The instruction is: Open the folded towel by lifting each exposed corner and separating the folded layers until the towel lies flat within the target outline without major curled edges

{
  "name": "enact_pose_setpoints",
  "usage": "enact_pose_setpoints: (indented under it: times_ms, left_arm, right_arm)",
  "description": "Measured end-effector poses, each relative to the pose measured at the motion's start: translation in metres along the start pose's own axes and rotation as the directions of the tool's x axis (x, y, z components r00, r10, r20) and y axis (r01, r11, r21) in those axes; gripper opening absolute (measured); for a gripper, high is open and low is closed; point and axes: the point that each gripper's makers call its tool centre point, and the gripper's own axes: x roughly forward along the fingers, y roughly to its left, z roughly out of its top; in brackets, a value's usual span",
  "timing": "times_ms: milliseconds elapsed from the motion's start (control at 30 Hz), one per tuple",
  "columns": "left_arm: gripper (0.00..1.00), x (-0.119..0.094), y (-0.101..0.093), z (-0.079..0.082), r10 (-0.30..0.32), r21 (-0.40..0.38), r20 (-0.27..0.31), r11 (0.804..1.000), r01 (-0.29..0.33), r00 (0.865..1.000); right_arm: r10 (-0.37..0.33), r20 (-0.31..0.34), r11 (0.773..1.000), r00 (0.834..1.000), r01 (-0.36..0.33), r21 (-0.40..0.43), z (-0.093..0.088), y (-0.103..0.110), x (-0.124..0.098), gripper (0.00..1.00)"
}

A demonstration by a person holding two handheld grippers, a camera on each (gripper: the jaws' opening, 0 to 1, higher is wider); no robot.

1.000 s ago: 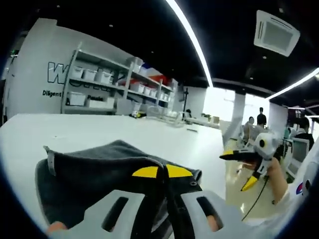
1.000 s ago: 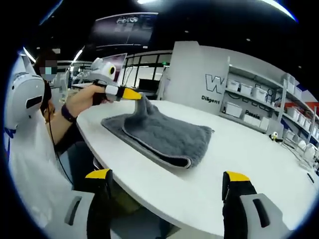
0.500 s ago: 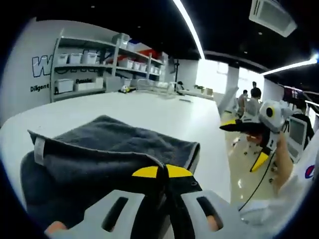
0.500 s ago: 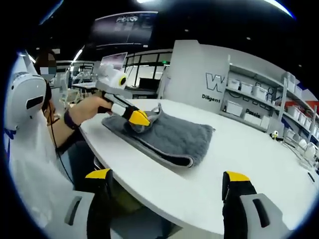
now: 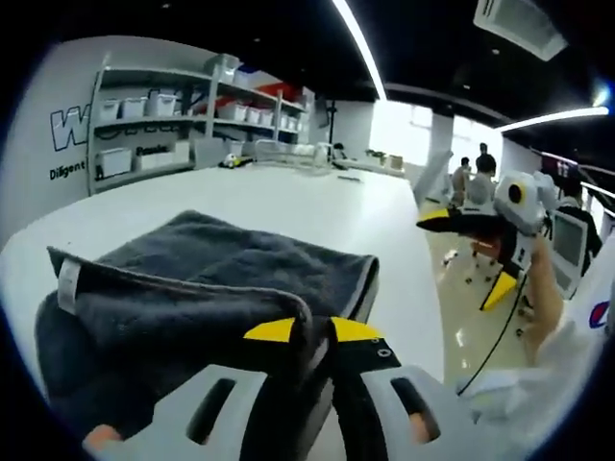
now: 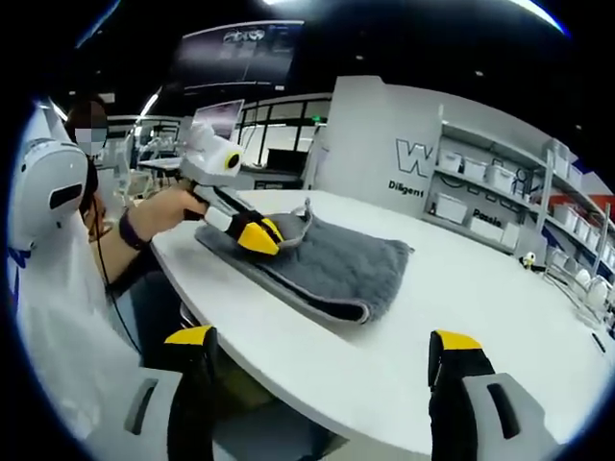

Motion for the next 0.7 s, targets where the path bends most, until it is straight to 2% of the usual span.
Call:
enact_pose_setpoints:
  times_ms: [100,300,533,600,700]
  left_arm:
    - [0.18,-0.009,-0.003,0.000,-0.002,0.012,-0.005,1.000,0.002,1.000]
    - [0.25,-0.048,0.002,0.011,0.016,0.012,0.063,1.000,-0.017,0.998]
    - [0.42,-0.094,0.015,0.015,0.058,-0.022,0.116,0.998,-0.055,0.992]
    - [0.46,-0.105,0.019,0.016,0.083,-0.023,0.126,0.996,-0.081,0.989]
    - [0.59,-0.131,0.034,0.015,0.185,-0.002,0.116,0.983,-0.186,0.976]
  right_arm:
    - [0.004,0.002,1.000,1.000,-0.004,-0.002,0.002,0.000,0.002,0.92]
    - [0.012,0.007,1.000,1.000,-0.012,-0.009,0.006,0.002,0.004,0.92]
    - [0.014,-0.010,1.000,1.000,-0.014,-0.013,0.009,0.001,0.009,0.92]
    - [0.016,-0.019,1.000,1.000,-0.016,-0.012,0.012,0.003,0.013,0.92]
    - [0.029,-0.029,1.000,0.999,-0.029,0.002,0.017,0.006,0.017,0.92]
